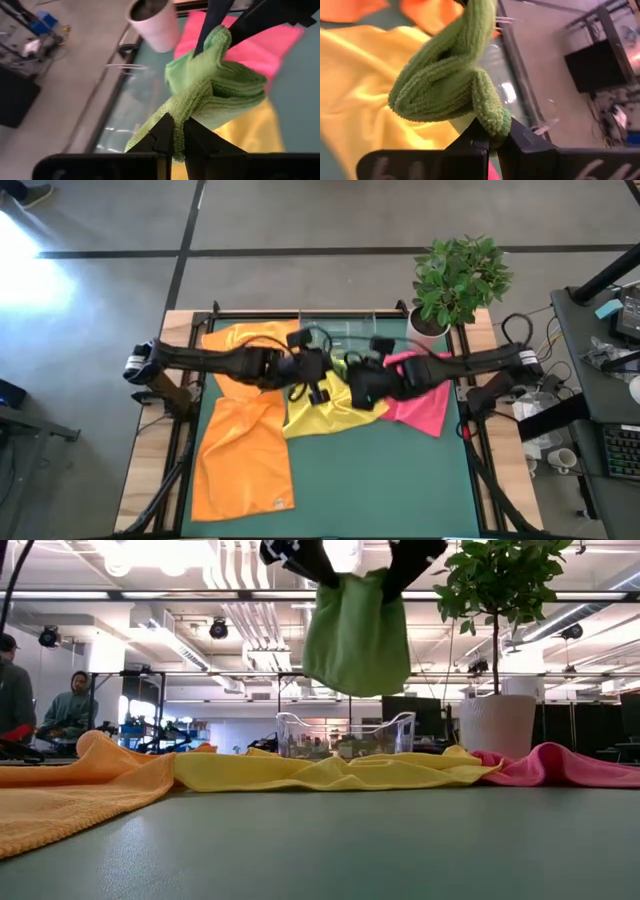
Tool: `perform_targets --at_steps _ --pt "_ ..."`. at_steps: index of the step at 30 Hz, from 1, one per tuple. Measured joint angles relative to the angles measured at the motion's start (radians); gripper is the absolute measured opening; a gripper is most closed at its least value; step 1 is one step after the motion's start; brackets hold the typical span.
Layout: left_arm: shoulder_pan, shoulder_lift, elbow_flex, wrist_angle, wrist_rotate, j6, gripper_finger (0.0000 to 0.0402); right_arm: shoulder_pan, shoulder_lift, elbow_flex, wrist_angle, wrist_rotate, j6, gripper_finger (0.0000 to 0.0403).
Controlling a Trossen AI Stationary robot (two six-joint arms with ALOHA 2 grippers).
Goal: Fold microfiber towels
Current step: Put the folded green towel into the transparent bin
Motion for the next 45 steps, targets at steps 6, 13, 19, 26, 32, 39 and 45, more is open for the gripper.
perform_targets --at_steps 6,13,19,26,32,39,45 --pt "0.111 -0.004 0.0 -0.002 0.028 0.167 0.0013 -0.147 0.0 0.016 0.075 -0.034 -0.076 0.0009" --pt "0.228 -0.002 -0.011 0.007 0.095 0.327 0.0009 -0.308 0.003 0.017 0.171 -0.138 -0.115 0.0009" --pt "0.322 -0.001 -0.016 0.018 0.157 0.4 0.0003 -0.403 0.032 0.017 0.225 -0.212 -0.116 0.0009" --pt "0.403 0.006 -0.032 0.07 0.275 0.413 0.0002 -0.463 0.073 0.017 0.246 -0.239 -0.116 0.0008" --pt "0.448 0.061 -0.031 0.122 0.279 0.444 0.0001 -0.517 0.111 0.017 0.305 -0.254 -0.181 0.0008" --pt "0.482 0.13 -0.03 0.163 0.277 0.476 0.0001 -0.594 0.161 0.017 0.365 -0.351 -0.289 0.0008" --pt "0.505 0.184 -0.03 0.191 0.276 0.518 0.0001 -0.644 0.204 0.016 0.413 -0.399 -0.392 0.0008"
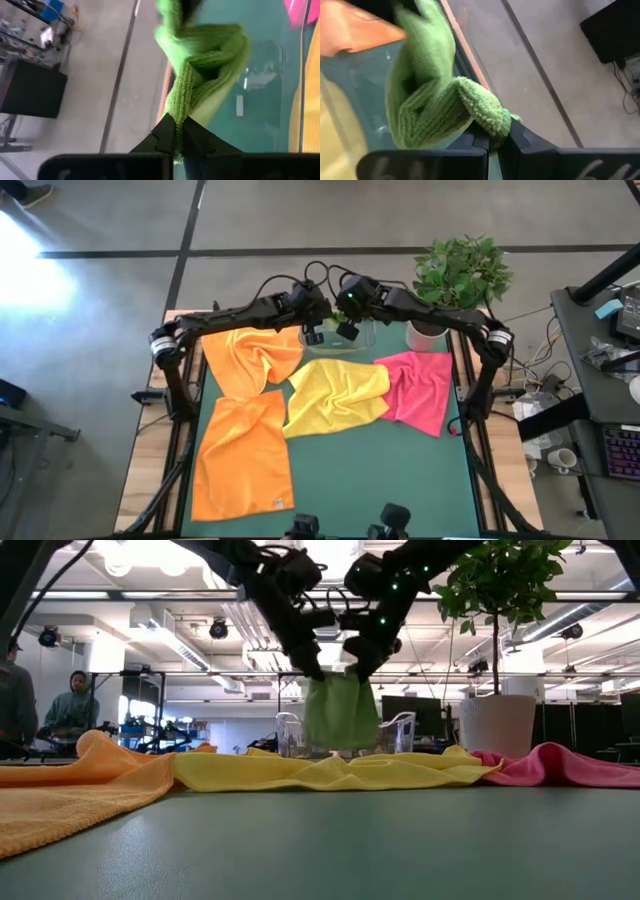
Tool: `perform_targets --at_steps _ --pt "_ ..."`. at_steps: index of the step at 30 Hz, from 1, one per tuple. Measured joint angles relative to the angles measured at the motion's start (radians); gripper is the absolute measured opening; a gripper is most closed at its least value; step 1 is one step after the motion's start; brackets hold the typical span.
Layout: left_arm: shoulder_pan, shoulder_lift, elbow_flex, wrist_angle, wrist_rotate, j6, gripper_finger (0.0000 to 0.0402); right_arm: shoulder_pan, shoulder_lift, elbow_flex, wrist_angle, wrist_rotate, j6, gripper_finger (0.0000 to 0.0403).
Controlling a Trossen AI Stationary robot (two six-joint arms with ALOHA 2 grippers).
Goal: Fold microfiber towels
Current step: Put the folded green towel into the transparent bin
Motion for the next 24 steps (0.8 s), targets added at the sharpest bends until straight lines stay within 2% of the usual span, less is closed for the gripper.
perform_targets --at_steps 7,12,24 --pt "0.031 0.049 0.002 0.033 0.0 0.002 0.0001 -0.055 0.038 0.0 0.032 -0.085 -0.048 0.0008" --pt "0.046 0.068 0.0 0.061 0.0 0.053 0.0001 -0.072 0.07 0.0 0.053 -0.094 -0.086 0.0008" --pt "0.087 0.114 0.002 0.118 0.0 0.053 0.0001 -0.088 0.085 -0.001 0.11 -0.094 -0.133 0.0008"
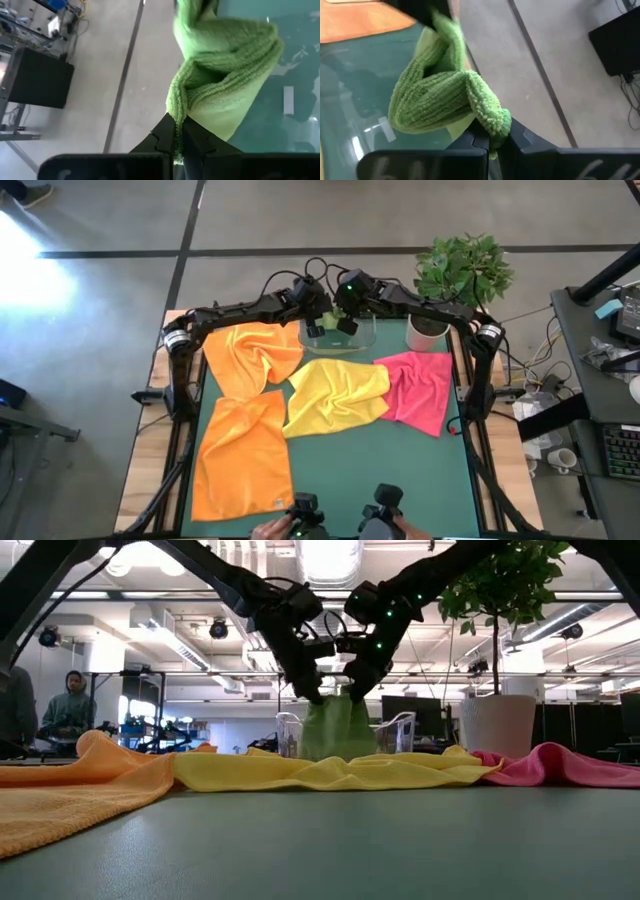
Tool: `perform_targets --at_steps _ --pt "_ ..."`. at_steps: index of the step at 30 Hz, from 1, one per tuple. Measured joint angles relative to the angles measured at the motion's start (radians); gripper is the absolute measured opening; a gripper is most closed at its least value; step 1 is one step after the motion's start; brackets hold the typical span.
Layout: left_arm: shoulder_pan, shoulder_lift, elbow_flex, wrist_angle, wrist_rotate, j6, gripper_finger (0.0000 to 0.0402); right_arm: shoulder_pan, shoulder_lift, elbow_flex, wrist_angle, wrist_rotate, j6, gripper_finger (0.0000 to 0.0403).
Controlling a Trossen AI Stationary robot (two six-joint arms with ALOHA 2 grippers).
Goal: Fold microfiber towels
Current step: Put the folded green towel into the transparent bin
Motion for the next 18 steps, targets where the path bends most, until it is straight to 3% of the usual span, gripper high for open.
perform_targets --at_steps 10,18 --pt "0.006 0.032 0.0 0.02 0.0 0.068 0.0001 -0.017 0.0 0.0 0.012 0.0 -0.118 0.0008" --pt "0.005 0.032 0.0 -0.021 0.0 0.066 0.0001 -0.017 0.0 -0.009 -0.033 -0.008 -0.122 0.0009"
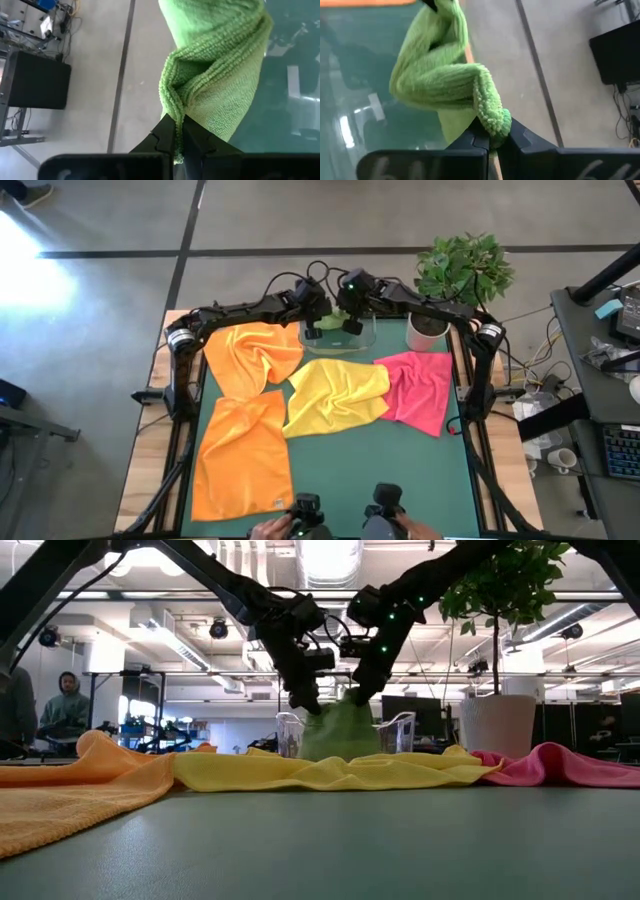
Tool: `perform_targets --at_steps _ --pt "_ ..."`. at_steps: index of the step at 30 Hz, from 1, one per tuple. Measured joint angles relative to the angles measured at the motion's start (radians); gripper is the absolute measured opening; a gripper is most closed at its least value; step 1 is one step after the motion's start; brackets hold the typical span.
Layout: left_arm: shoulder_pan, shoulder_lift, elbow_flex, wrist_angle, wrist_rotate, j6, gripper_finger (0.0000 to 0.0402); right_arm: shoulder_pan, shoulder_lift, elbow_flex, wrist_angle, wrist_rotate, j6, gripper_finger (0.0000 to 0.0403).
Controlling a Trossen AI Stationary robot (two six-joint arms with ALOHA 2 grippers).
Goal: Fold microfiber towels
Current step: Put the folded green towel into the transparent bin
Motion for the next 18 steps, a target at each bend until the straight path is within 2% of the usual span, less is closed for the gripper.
perform_targets --at_steps 3,9,18 --pt "-0.001 0.0 0.002 -0.048 0.001 -0.057 0.0001 0.0 0.0 -0.003 -0.04 -0.006 0.011 0.0009" --pt "-0.003 0.0 0.003 -0.122 0.02 -0.104 0.0001 0.001 0.0 -0.022 -0.058 -0.101 0.071 0.0008" --pt "-0.009 0.0 0.005 -0.181 0.153 -0.177 0.001 0.0 0.0 -0.035 -0.126 -0.157 0.115 0.0009"
